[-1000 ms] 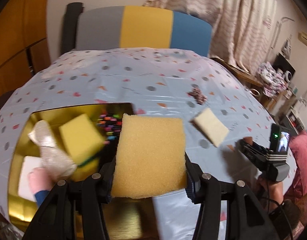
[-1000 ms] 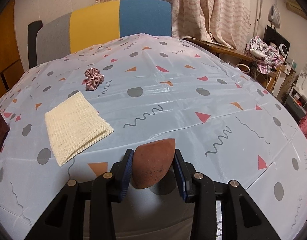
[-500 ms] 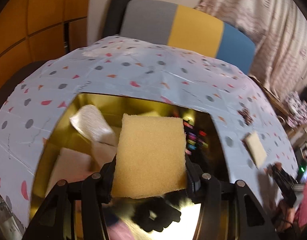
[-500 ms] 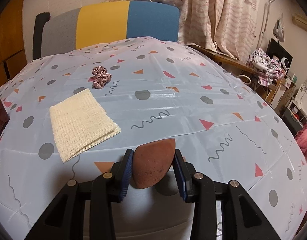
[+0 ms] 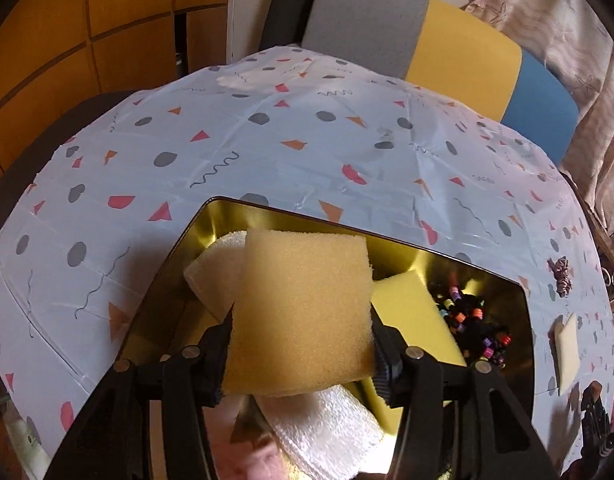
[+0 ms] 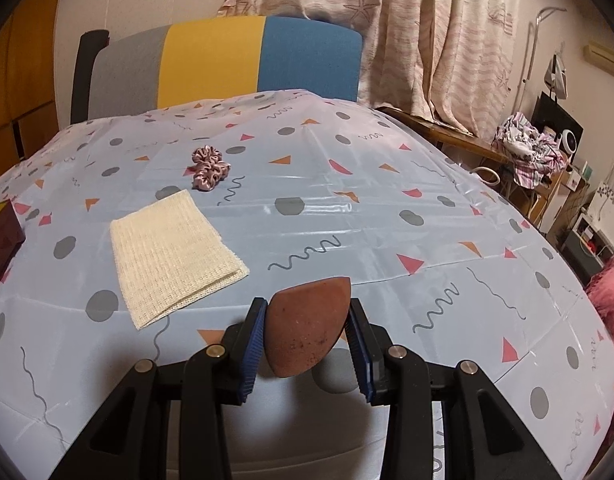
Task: Organize rigid objects
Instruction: 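Carry the yellow sponge to the gold tray with the left tool, dropping the cream cloth, then lower the yellow sponge into the gold tray and open the left tool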
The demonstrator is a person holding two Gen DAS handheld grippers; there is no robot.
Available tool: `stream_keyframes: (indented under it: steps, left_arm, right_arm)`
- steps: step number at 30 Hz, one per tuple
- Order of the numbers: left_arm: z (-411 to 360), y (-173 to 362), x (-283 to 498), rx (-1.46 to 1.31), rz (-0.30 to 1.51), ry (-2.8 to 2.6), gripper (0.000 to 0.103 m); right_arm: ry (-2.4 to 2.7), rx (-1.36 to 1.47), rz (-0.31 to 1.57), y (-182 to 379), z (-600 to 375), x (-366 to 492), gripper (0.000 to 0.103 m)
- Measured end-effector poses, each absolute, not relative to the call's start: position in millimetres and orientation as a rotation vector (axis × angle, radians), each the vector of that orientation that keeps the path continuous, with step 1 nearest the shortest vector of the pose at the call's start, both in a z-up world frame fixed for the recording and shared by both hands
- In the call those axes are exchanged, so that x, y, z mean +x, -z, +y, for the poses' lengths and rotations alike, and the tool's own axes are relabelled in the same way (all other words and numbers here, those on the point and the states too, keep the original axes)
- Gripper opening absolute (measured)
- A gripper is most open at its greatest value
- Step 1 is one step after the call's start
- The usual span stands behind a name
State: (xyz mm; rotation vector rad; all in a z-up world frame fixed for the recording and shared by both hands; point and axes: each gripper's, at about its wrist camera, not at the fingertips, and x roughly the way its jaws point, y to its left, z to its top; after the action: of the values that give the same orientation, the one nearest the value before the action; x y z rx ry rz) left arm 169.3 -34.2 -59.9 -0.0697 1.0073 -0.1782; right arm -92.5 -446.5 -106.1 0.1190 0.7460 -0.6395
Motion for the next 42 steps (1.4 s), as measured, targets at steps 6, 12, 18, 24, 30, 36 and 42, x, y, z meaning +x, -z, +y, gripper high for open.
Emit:
stream_keyframes:
  steps: [6,12,18,24,30,36,42]
  left_arm:
    - [-27,64,160,-0.074,1.003,0.169,0.056]
    - [-23,59,149,-0.14,0.969,0.242,0.059]
    - [-19,54,146,-0.141,0.957,0.191,0.063]
    - [-12,43,137,-0.132,0.926,0.195,0.064]
    - [-2,40,136,-0.165,0.936,0.188,0.064]
    - [-3,36,116,-0.095,0.927,0.156,0.064]
    - [-2,24,94,-0.157,0.892,0.33,0.064]
  right_arm:
    - [0.637,0.108,0.76,108,-445,-91,0.04]
    - [0.638,0.091,0.762,108,-442,-89,0.04]
    - [0.624,0.073,0.744,105,-438,-90,0.04]
    - [0.582,0.109,0.75,100,-442,-91,0.04]
    - [0.542,0.127,0.73,76,-429,-97,0.04]
    - [0.418,0.172,0.691,44,-390,-98,0.04]
    - [0.279,0.258,0.669,27,-344,-91,0.04]
